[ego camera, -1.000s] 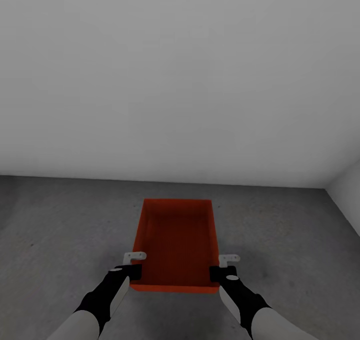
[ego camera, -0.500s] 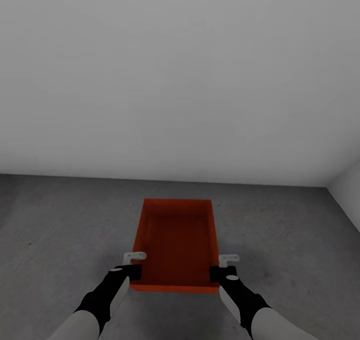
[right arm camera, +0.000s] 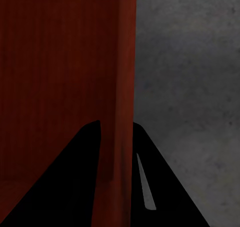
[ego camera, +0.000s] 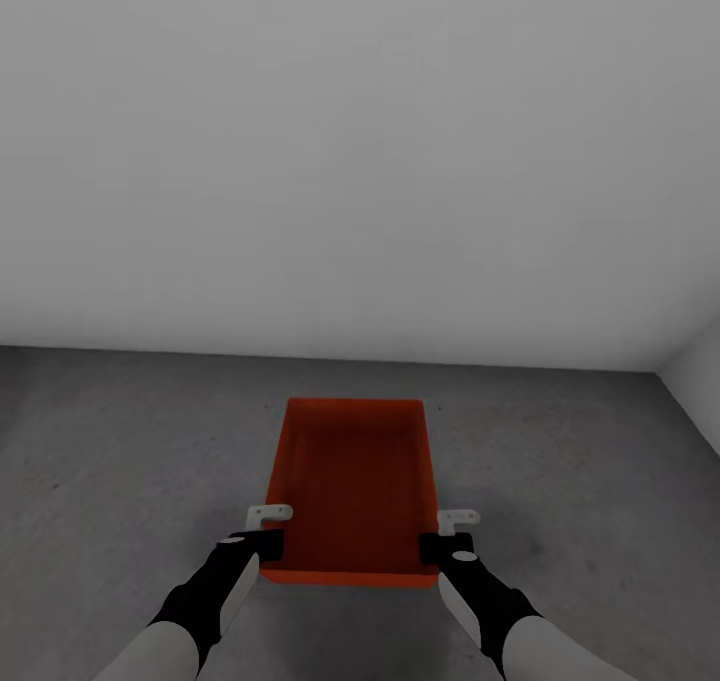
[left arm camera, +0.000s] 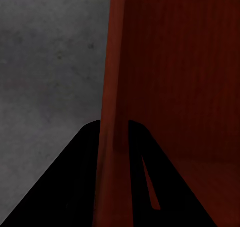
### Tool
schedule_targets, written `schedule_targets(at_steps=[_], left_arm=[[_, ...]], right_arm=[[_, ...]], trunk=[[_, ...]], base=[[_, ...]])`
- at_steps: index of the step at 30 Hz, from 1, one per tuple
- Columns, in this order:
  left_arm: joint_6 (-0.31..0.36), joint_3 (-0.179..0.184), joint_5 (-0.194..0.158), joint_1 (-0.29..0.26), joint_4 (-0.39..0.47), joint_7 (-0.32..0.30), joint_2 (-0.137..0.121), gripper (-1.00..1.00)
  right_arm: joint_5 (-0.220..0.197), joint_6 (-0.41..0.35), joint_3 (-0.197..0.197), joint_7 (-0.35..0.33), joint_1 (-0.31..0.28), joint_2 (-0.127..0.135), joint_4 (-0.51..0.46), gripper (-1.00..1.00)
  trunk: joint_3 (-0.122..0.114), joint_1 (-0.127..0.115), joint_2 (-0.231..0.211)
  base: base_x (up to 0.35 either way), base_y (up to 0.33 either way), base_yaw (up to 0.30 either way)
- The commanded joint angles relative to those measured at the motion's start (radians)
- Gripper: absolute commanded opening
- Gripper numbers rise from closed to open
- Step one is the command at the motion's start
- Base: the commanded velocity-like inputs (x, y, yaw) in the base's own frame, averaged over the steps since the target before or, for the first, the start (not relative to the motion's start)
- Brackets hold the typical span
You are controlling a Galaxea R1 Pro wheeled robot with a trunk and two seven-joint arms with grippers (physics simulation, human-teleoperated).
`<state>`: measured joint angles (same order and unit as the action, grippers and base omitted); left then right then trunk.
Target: Move the two storage containers from the living room to the garage. In the garage, place one container on the floor and stack the other container on top of it (either order is fine).
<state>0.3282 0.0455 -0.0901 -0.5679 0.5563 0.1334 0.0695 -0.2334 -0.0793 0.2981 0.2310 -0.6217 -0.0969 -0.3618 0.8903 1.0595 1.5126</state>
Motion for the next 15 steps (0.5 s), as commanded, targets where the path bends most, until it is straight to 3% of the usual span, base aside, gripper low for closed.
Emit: schedule_targets(at_steps=[1, 15], left_arm=[[0.008, -0.039, 0.007, 0.0, 0.001, 0.018, -0.004, -1.0], [0.008, -0.039, 0.007, 0.0, 0.001, 0.018, -0.004, -1.0]], right_arm=[[0.013, 0.026, -0.043, 0.093, -0.001, 0.002, -0.005, -1.0], [0.013, 0.032, -0.043, 0.093, -0.001, 0.002, -0.005, -1.0]], trunk=[[0.004, 0.004, 0.008], [0.048, 0.058, 0.106]], base=[[0.0, 0.0, 0.0], [0.0, 0.0, 0.0]])
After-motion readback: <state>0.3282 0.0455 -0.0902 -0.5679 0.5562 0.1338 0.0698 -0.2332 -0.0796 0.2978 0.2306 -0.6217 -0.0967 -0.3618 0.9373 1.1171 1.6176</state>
